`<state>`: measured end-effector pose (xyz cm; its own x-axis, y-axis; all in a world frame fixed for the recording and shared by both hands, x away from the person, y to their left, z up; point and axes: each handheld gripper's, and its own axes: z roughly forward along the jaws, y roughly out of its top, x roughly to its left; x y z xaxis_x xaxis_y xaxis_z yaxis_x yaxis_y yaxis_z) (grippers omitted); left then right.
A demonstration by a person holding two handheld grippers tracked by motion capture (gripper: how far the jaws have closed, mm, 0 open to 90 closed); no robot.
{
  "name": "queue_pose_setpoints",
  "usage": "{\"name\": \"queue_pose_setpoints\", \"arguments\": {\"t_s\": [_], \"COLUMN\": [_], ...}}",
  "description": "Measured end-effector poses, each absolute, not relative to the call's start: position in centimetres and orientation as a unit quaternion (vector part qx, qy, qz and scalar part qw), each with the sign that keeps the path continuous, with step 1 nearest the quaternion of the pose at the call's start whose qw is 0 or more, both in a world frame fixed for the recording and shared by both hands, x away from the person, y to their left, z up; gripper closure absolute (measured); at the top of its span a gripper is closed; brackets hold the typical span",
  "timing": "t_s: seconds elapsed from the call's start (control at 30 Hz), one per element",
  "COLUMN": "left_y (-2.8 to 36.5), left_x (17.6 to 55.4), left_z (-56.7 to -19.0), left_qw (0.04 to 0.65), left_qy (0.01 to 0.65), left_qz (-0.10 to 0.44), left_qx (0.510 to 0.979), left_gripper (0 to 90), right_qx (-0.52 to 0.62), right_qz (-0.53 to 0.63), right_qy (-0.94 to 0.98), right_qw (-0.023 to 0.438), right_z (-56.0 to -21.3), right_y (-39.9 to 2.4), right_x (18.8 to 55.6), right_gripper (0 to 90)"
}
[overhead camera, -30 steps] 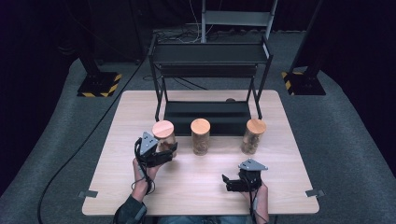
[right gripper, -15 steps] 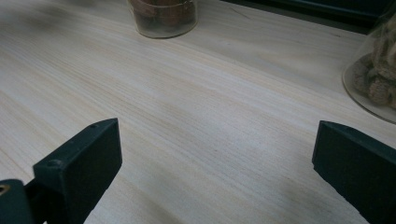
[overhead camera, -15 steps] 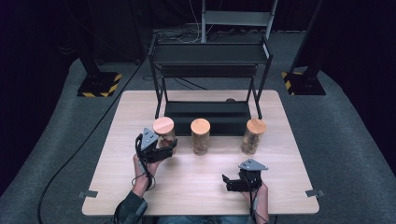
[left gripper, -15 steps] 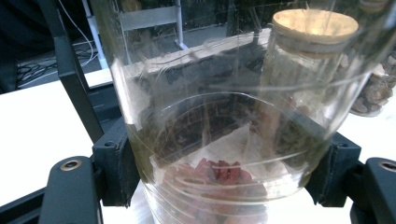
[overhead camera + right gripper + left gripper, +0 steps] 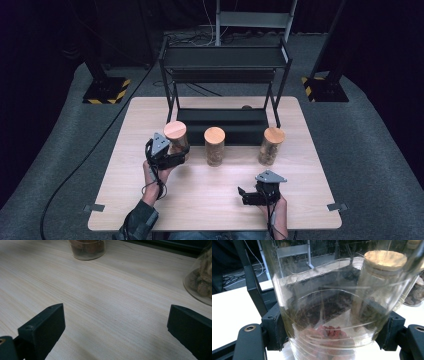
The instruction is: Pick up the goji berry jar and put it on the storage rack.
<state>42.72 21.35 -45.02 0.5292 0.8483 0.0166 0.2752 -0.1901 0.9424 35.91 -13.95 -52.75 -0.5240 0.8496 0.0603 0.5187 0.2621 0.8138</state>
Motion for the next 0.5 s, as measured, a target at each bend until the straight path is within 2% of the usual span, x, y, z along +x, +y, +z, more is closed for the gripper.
{"name": "queue_pose_setpoints", "arguments": {"t_s": [0.5], "left_y": [21.1], "left_x": [44.1], "left_z": [-44.6], "left_qw": [0.5], "left_qy": [0.394], "left_qz": [0.285], "left_qx": [0.717], "left_gripper": [25.0], "right_qx": [0.446], "right_qz": [0.414], "right_qy": [0.768], "right_qw": [0.199], "right_z": [-52.8], "right_y": [-14.0], "right_x": [35.9], "right_gripper": [0.6]}}
